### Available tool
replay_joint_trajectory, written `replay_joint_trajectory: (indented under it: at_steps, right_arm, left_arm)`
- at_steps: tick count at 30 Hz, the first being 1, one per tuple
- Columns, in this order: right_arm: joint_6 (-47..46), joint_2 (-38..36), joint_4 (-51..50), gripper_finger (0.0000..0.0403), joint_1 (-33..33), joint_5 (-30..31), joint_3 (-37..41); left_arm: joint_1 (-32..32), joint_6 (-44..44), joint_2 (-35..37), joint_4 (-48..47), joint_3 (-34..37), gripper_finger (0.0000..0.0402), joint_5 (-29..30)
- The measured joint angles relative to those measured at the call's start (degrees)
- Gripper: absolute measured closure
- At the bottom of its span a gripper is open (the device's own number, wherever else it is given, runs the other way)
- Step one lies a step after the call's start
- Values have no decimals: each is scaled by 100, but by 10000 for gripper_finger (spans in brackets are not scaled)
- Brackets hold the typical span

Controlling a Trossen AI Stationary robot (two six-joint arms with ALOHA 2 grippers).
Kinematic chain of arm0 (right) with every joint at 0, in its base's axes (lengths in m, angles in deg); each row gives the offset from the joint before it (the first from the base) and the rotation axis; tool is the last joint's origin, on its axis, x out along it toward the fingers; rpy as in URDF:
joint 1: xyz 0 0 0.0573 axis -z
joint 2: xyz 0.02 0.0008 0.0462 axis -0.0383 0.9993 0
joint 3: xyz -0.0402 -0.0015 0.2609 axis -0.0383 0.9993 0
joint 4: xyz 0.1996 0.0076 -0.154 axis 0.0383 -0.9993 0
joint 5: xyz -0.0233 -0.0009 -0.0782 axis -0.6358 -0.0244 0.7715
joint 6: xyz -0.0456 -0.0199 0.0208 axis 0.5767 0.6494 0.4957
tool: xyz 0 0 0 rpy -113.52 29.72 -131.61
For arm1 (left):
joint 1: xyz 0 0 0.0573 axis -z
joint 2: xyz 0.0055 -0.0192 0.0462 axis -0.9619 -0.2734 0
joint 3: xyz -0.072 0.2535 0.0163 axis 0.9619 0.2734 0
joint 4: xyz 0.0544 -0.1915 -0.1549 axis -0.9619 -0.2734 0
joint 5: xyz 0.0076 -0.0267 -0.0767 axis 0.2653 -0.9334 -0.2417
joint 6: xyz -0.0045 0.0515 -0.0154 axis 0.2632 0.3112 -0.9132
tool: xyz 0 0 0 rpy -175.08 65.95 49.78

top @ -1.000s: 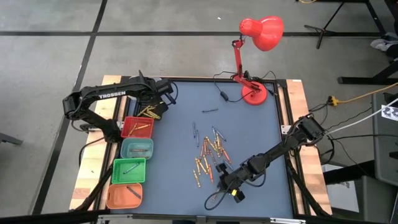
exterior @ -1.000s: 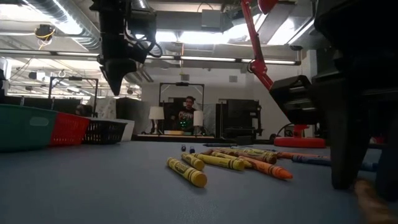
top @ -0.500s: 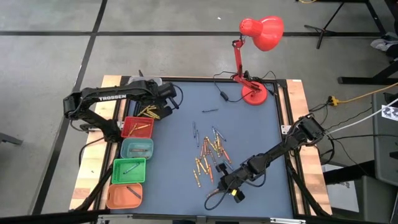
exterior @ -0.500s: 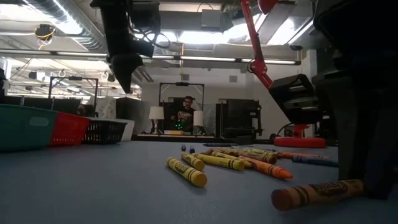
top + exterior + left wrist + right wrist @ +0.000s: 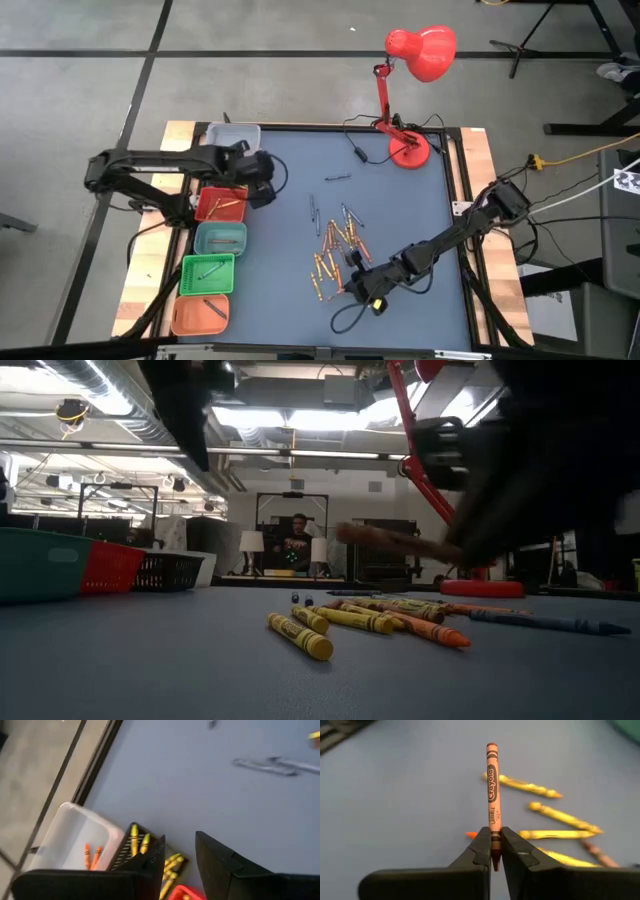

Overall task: Sort crayons
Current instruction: Put the brown crayon into the blue bin

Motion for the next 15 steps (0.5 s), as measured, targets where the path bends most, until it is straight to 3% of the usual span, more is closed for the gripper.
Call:
replay_joint_trajectory:
  at_steps: [7,15]
  right_arm:
    - [391,-40,423,377,507,285,-3]
    - [513,-42,1751,377,1389,-69,-94]
  left_arm:
    - [738,-306,588,-47,0,311,-315]
    - [1395,-451,943,-48,0,311,-321]
